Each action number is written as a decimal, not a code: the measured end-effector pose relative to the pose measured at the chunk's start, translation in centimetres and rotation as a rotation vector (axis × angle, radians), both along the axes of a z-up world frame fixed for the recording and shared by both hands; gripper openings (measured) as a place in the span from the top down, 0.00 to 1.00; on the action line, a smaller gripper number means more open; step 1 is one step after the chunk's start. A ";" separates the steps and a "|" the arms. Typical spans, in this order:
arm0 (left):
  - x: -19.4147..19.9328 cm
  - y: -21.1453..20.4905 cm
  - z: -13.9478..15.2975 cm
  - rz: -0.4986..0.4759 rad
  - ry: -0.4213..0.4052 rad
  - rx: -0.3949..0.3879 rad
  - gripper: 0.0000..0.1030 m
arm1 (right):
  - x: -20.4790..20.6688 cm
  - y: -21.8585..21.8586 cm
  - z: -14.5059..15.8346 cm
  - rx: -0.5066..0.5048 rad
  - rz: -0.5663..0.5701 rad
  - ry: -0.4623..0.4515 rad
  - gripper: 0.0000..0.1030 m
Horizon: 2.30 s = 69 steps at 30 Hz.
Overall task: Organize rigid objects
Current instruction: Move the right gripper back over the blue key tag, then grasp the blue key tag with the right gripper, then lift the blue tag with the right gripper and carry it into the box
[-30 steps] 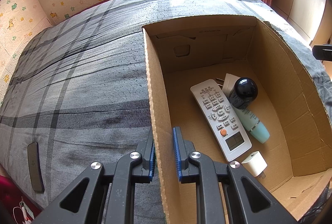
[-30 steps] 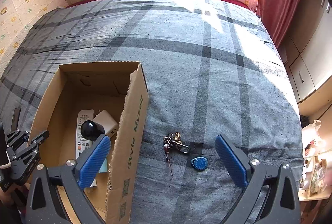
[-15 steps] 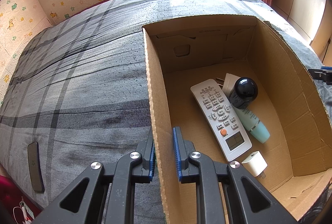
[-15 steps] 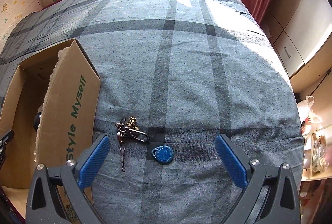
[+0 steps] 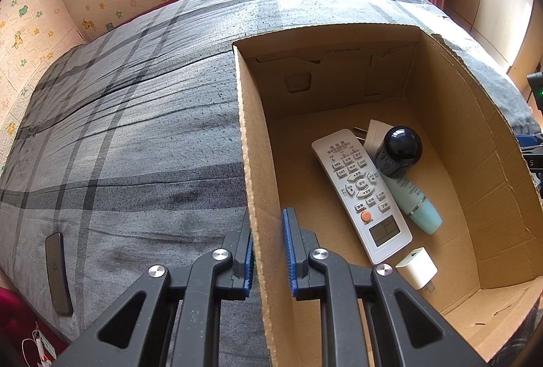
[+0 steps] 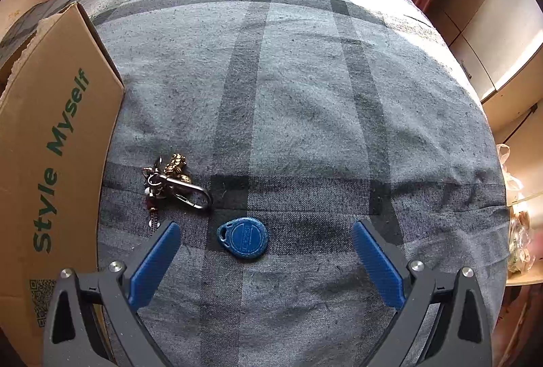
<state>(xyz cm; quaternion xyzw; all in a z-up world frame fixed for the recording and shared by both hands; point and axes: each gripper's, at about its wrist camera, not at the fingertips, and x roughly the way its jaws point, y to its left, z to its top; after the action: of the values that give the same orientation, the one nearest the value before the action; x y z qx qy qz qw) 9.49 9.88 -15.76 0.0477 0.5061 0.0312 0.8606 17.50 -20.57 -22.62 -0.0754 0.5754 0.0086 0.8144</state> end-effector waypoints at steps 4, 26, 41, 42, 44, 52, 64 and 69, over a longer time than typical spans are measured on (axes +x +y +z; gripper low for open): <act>0.0 0.0 0.0 0.000 0.000 0.000 0.84 | 0.2 -0.4 -1.0 -0.002 -0.011 0.007 0.01; 0.1 0.0 -0.1 0.001 0.001 0.002 0.84 | 0.0 -0.1 -1.1 0.022 -0.005 0.019 0.67; 0.1 0.0 -0.1 0.001 0.001 0.001 0.84 | -2.2 1.0 3.6 0.054 0.045 -0.044 0.67; 0.1 0.0 -0.1 0.001 0.001 0.000 0.84 | -2.3 1.2 4.1 0.054 0.051 -0.051 0.67; 0.1 0.0 -0.1 0.001 0.001 0.002 0.84 | -2.3 1.5 4.7 0.057 0.062 -0.060 0.67; 0.1 0.0 -0.1 0.001 0.001 0.001 0.84 | -2.8 2.7 7.2 0.071 0.109 -0.095 0.67; 0.1 0.0 0.0 -0.001 0.002 0.002 0.84 | -3.8 6.6 10.9 0.094 0.219 -0.148 0.67; 0.1 0.0 0.0 -0.001 0.001 0.000 0.84 | -3.9 8.8 12.3 0.115 0.275 -0.161 0.67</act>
<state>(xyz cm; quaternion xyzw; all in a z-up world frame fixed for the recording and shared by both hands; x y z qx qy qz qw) 9.56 9.88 -15.75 0.0480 0.5066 0.0310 0.8603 13.58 -11.73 -10.32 -0.1074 0.4912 0.1468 0.8518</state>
